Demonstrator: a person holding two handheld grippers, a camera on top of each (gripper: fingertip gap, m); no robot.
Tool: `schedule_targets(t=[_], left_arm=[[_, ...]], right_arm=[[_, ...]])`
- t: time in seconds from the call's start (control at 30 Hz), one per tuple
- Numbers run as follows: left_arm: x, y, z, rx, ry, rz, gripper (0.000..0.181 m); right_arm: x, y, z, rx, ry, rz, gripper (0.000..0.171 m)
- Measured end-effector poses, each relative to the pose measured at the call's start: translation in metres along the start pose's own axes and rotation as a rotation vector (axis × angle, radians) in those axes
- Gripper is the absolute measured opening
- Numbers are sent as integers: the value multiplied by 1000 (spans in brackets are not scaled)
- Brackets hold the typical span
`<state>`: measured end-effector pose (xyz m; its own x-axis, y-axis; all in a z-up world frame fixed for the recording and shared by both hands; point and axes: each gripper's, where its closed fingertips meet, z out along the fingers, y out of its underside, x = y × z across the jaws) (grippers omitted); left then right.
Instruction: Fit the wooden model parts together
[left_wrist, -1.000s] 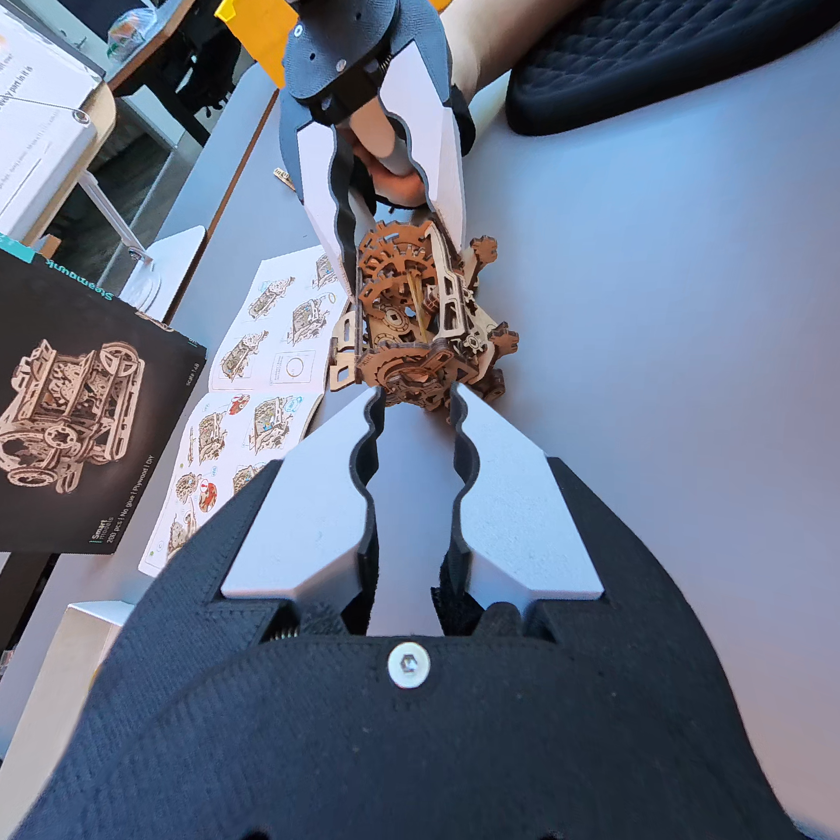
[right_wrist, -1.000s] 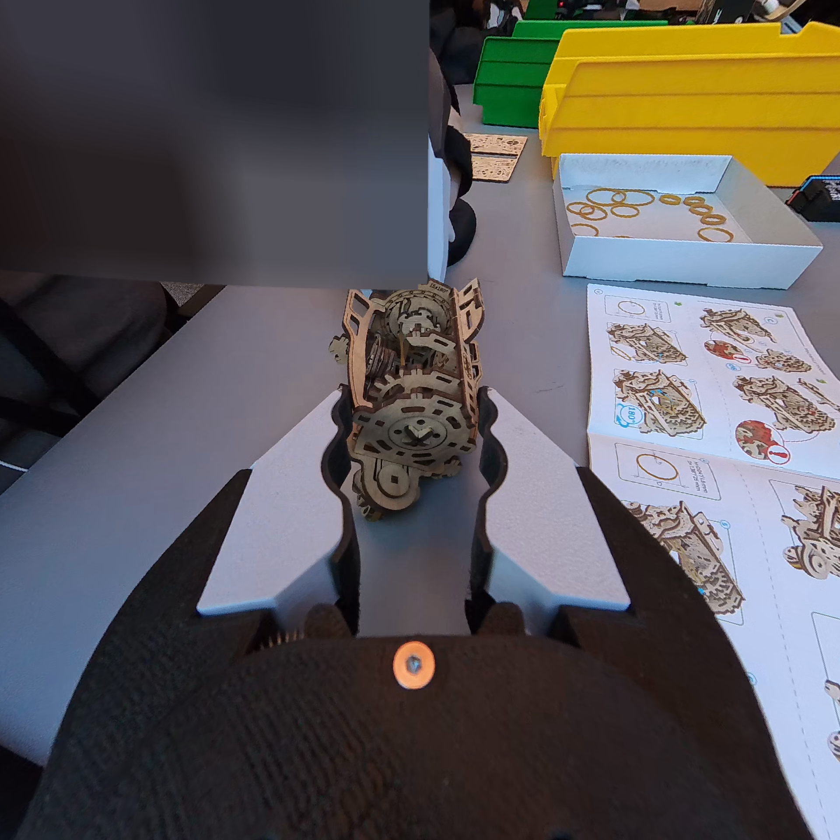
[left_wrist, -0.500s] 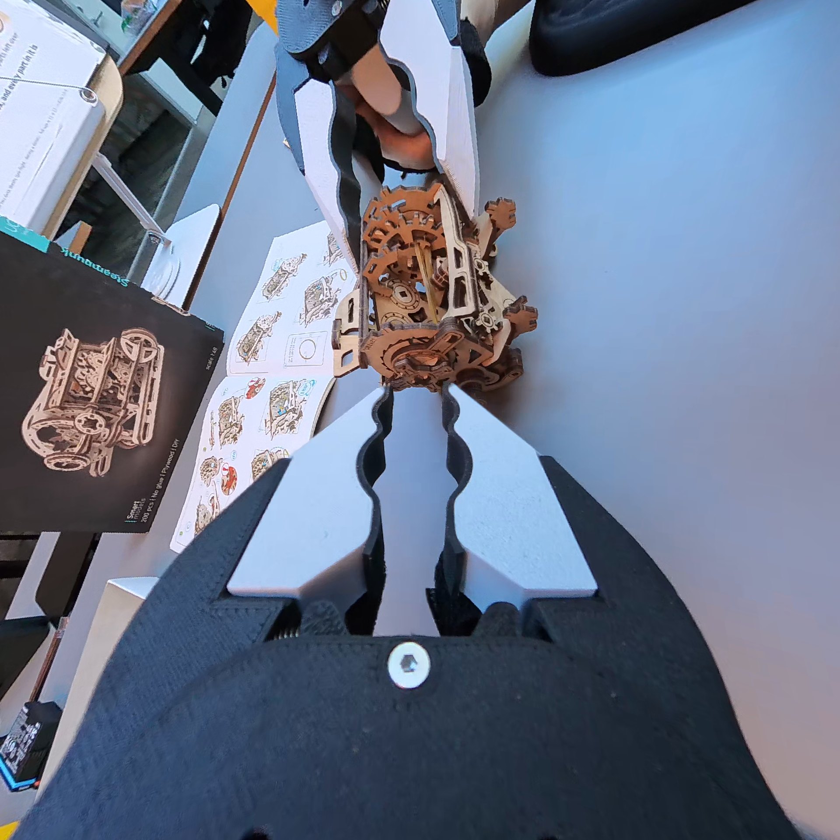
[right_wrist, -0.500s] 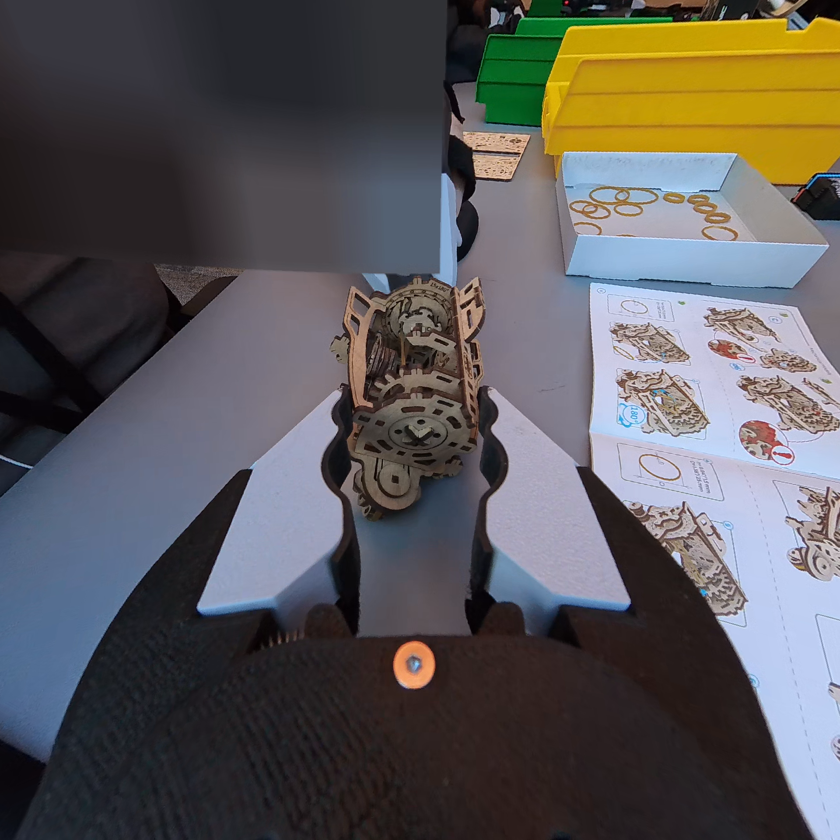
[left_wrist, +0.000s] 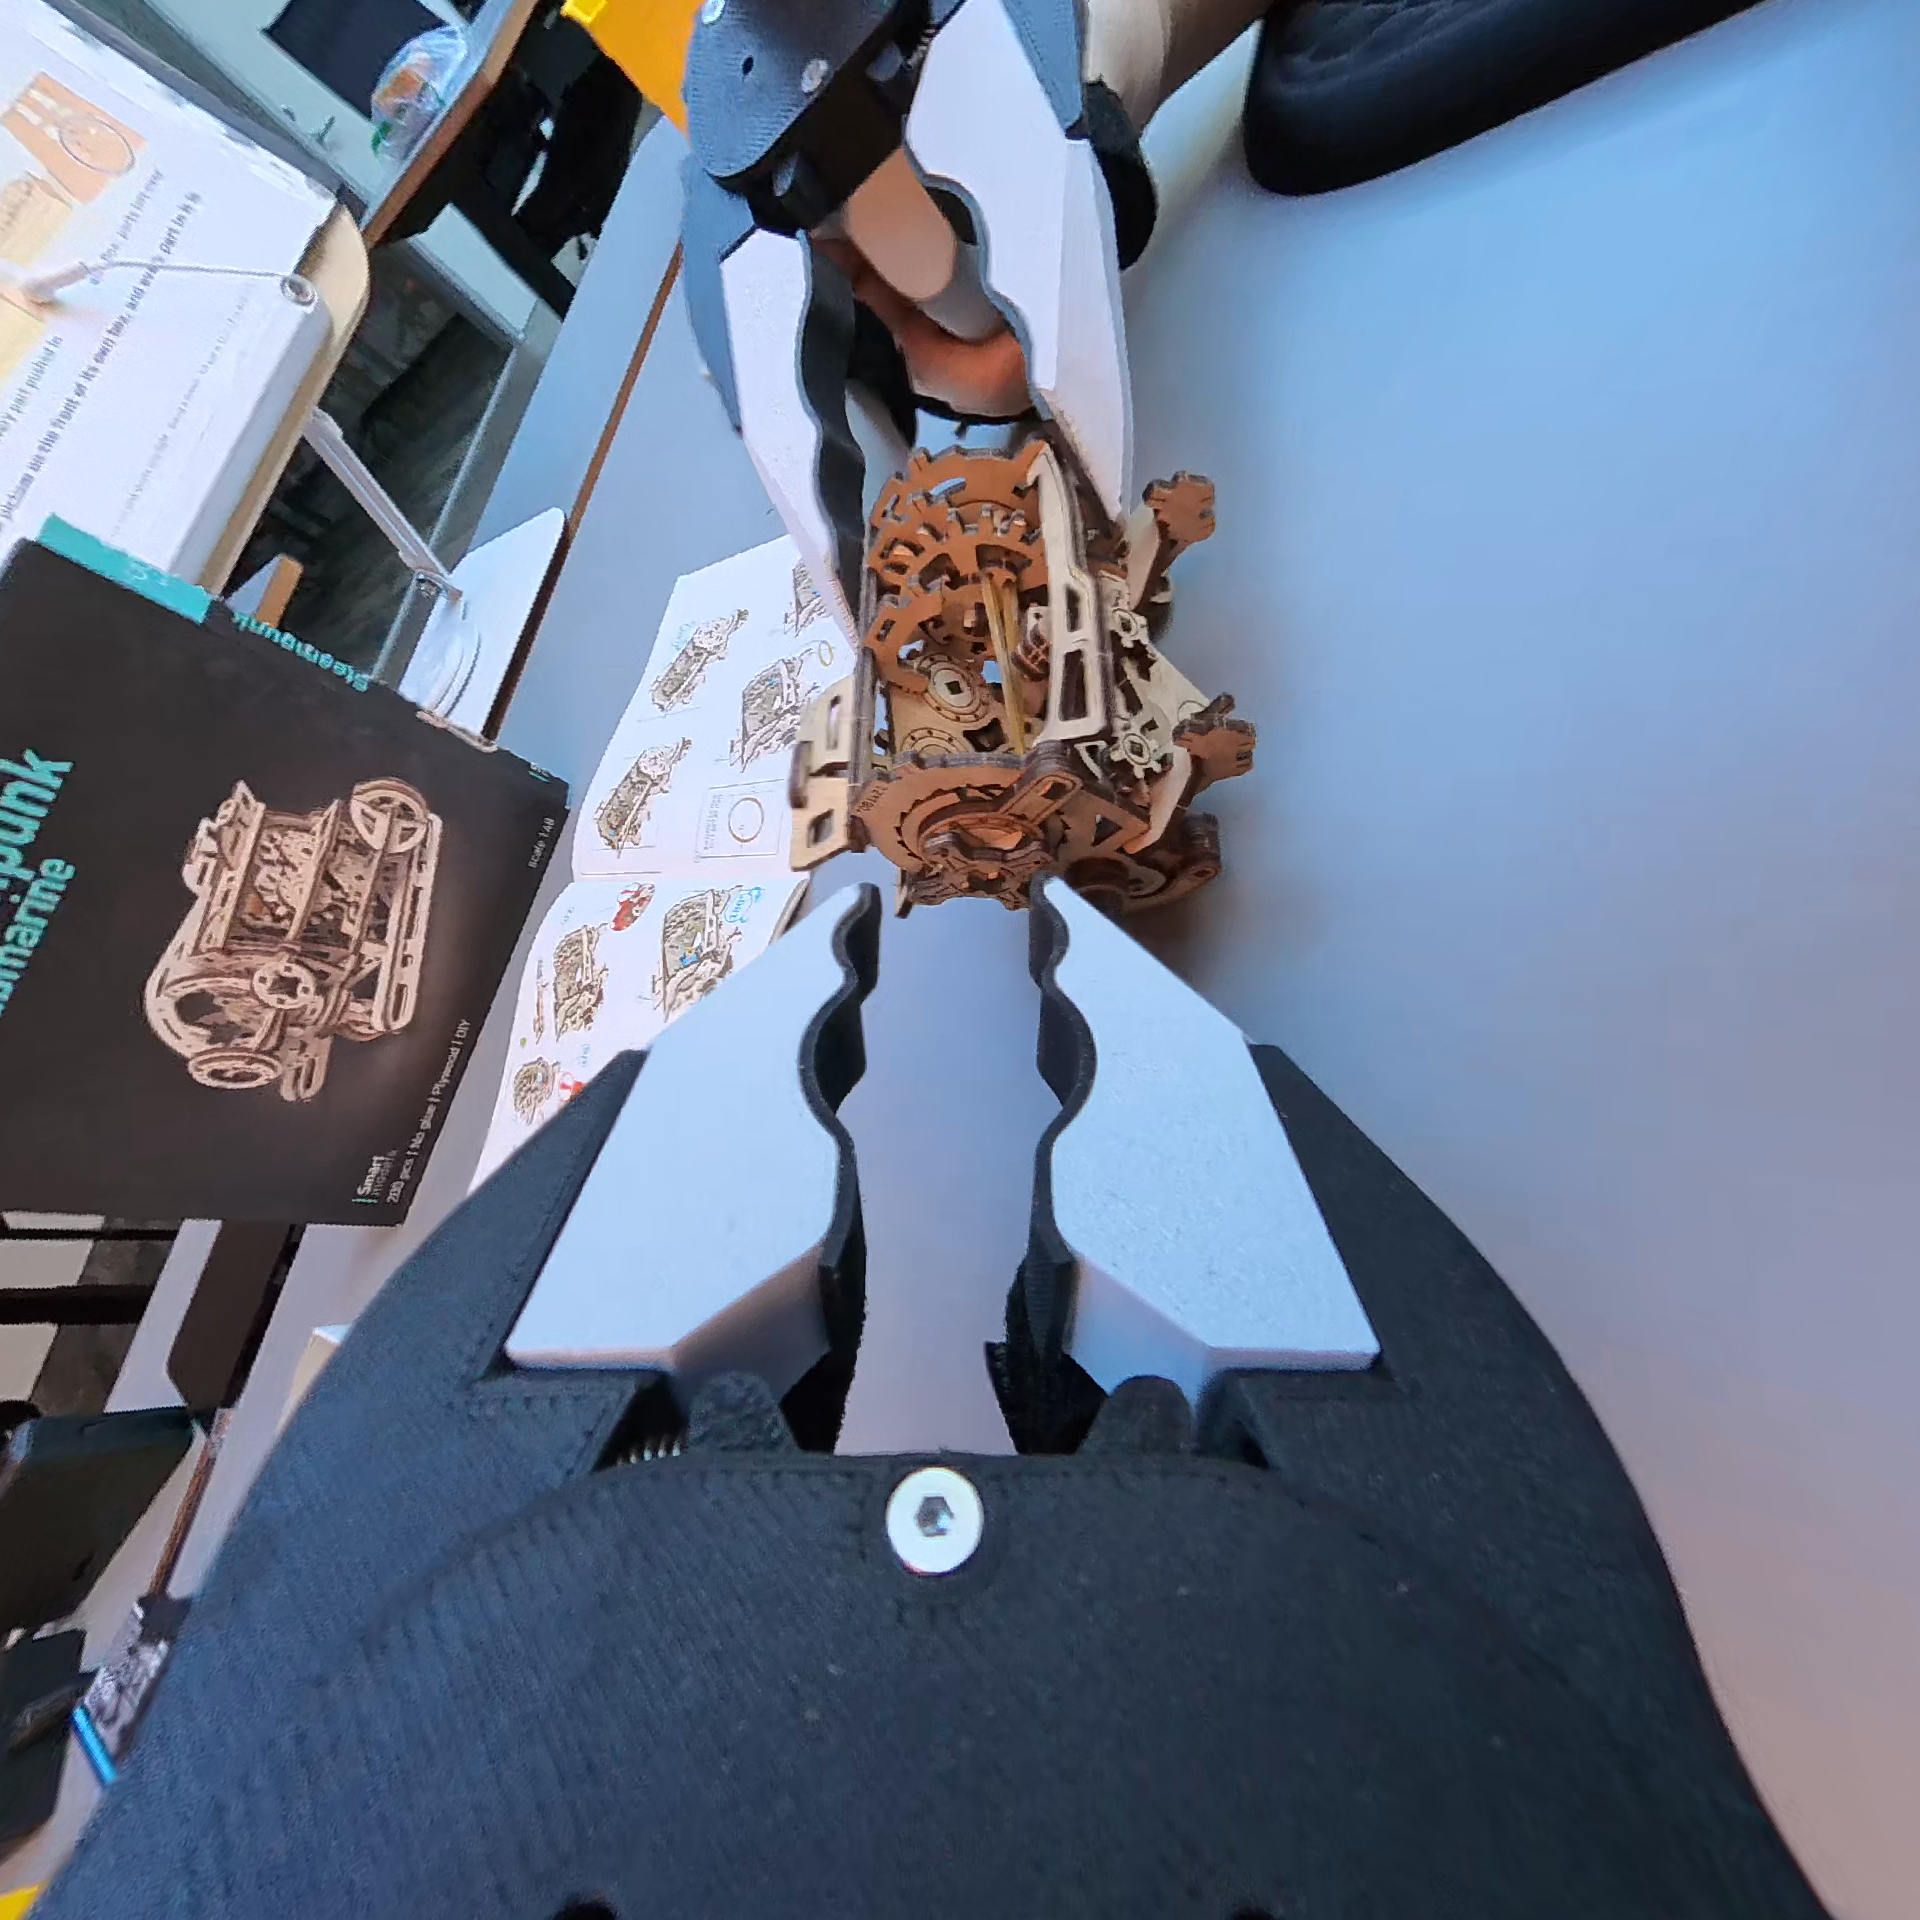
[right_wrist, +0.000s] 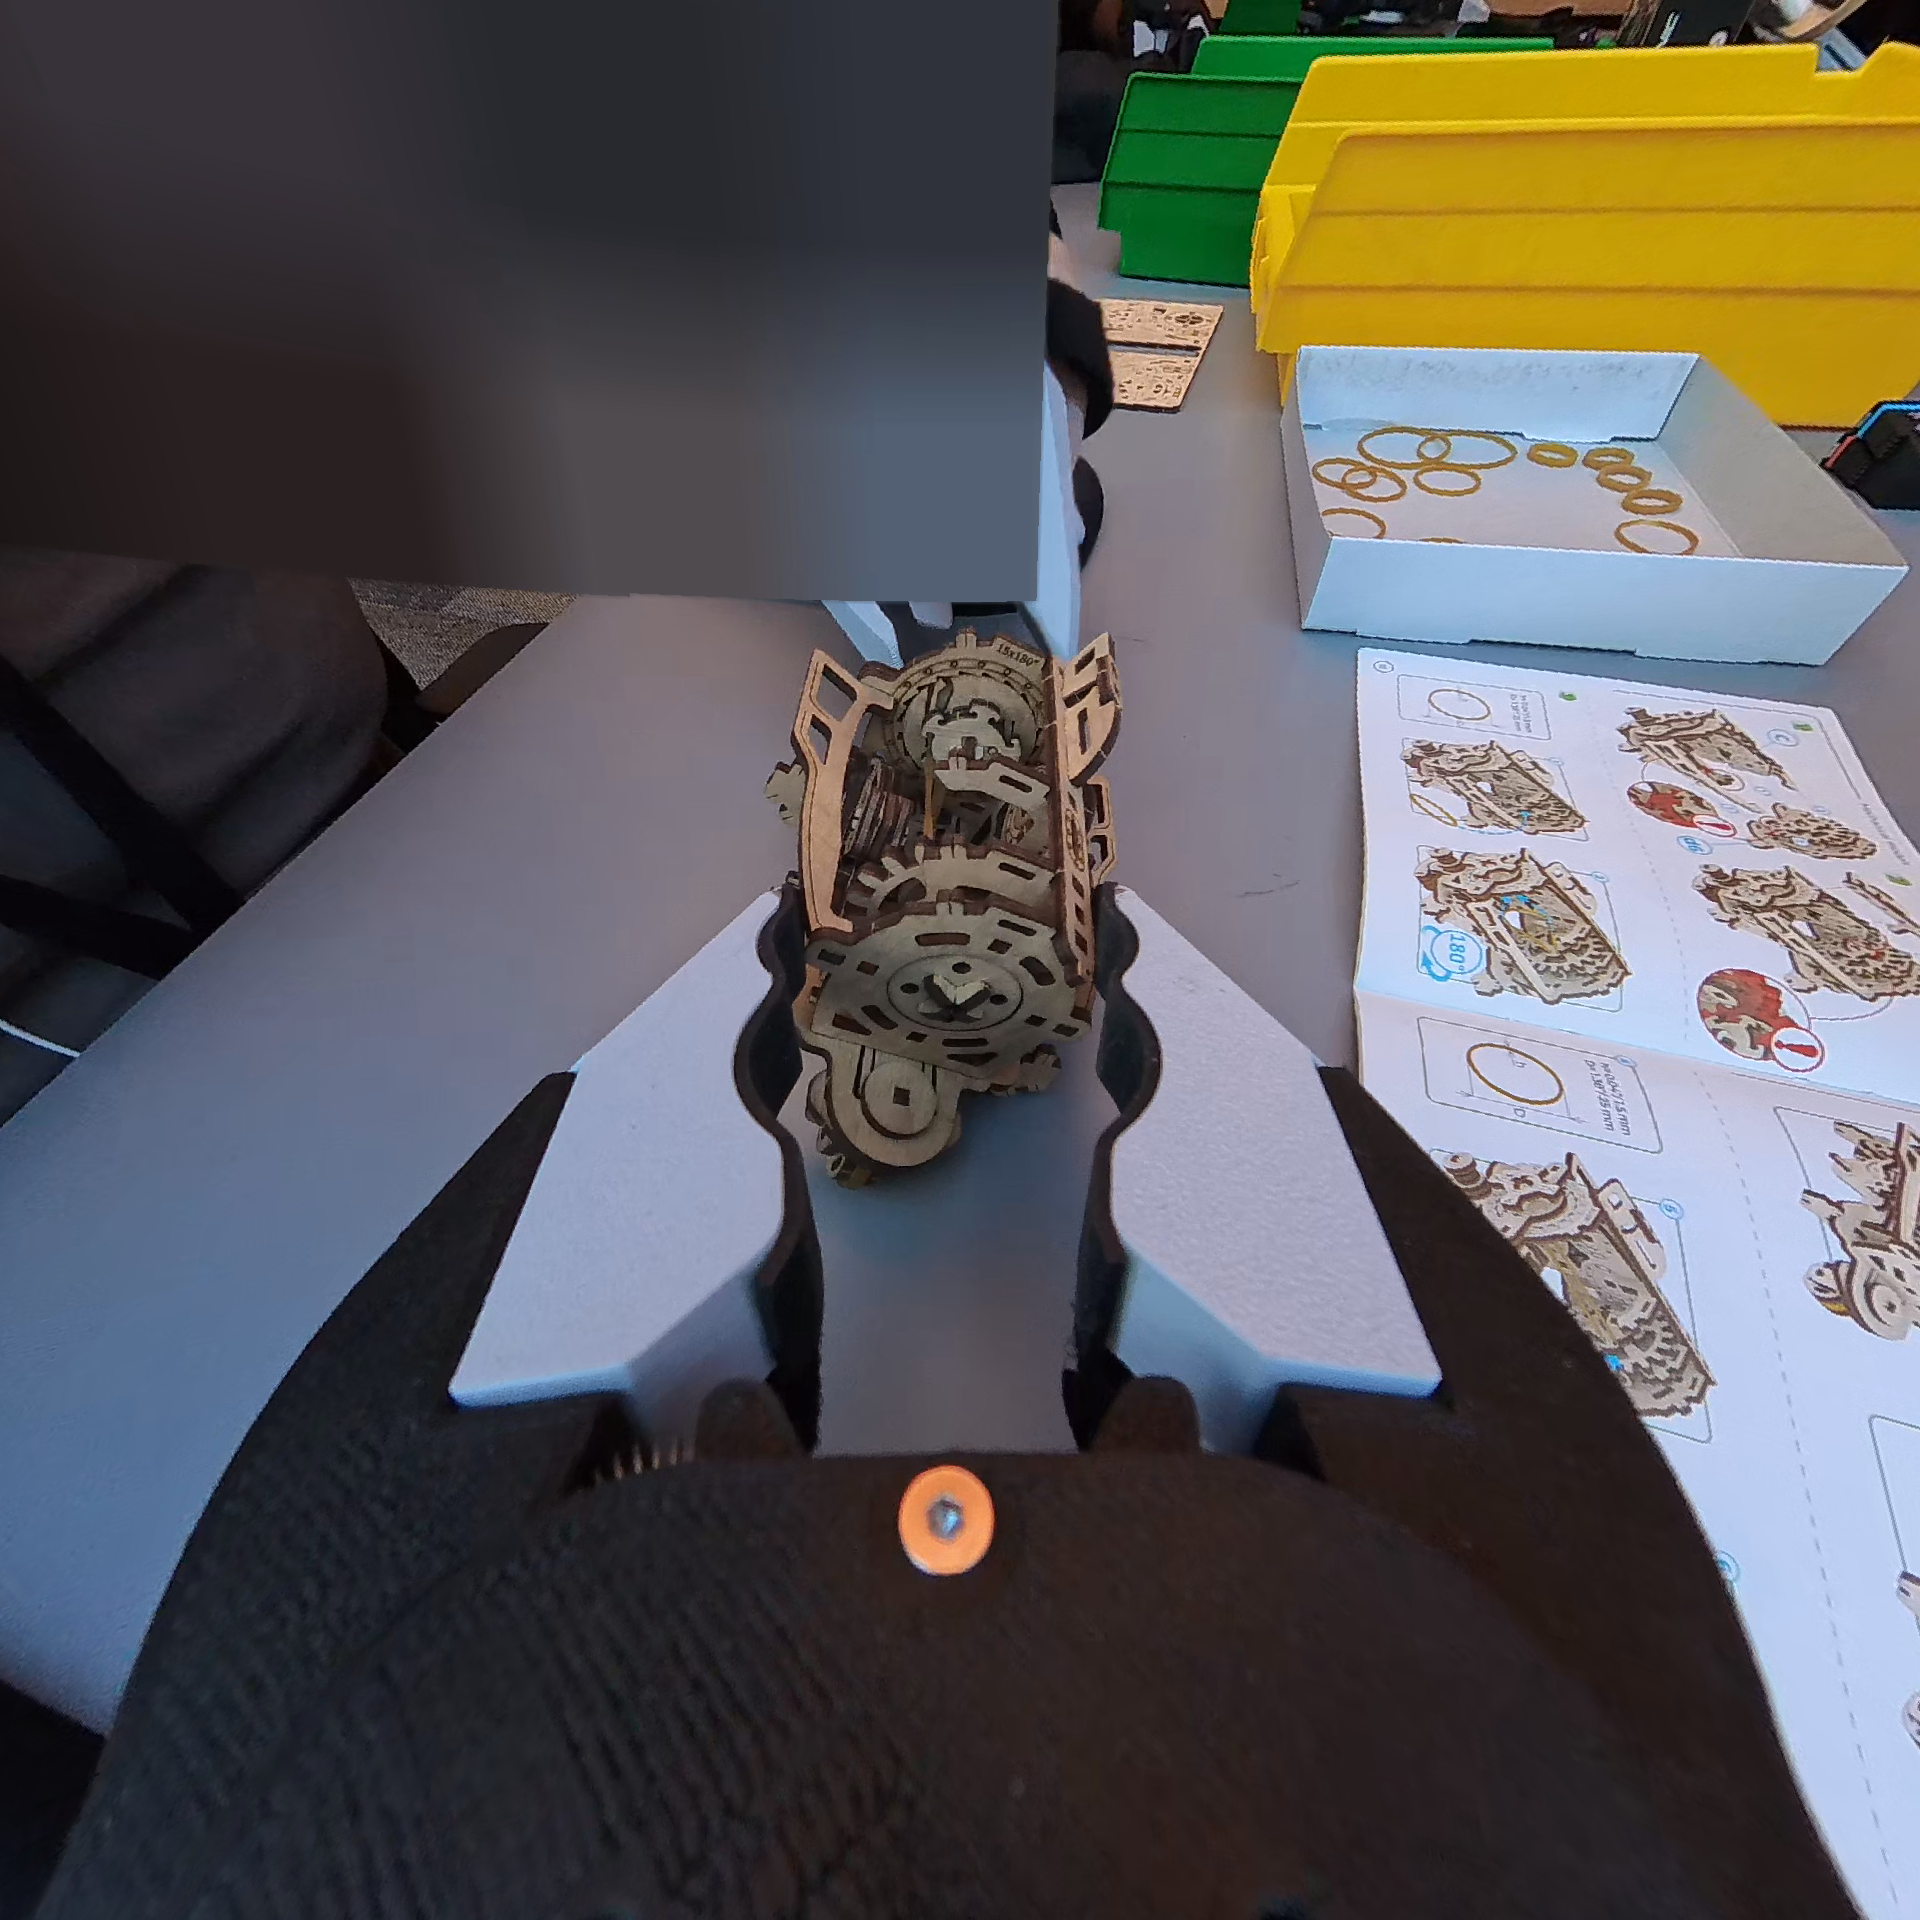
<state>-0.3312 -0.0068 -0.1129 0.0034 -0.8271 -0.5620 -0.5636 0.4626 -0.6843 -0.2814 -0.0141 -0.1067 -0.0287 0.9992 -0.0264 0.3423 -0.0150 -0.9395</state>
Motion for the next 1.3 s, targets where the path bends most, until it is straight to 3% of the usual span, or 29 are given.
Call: schedule_targets(t=[1.0,1.3], left_arm=[[18,-13,0,116,62,78,22],[17,-14,4,146,128,-68,21]], right_arm=[[-9,1,-3,-2,-53,-15,55],[-5,6,-4,-27,-25,-31,55]])
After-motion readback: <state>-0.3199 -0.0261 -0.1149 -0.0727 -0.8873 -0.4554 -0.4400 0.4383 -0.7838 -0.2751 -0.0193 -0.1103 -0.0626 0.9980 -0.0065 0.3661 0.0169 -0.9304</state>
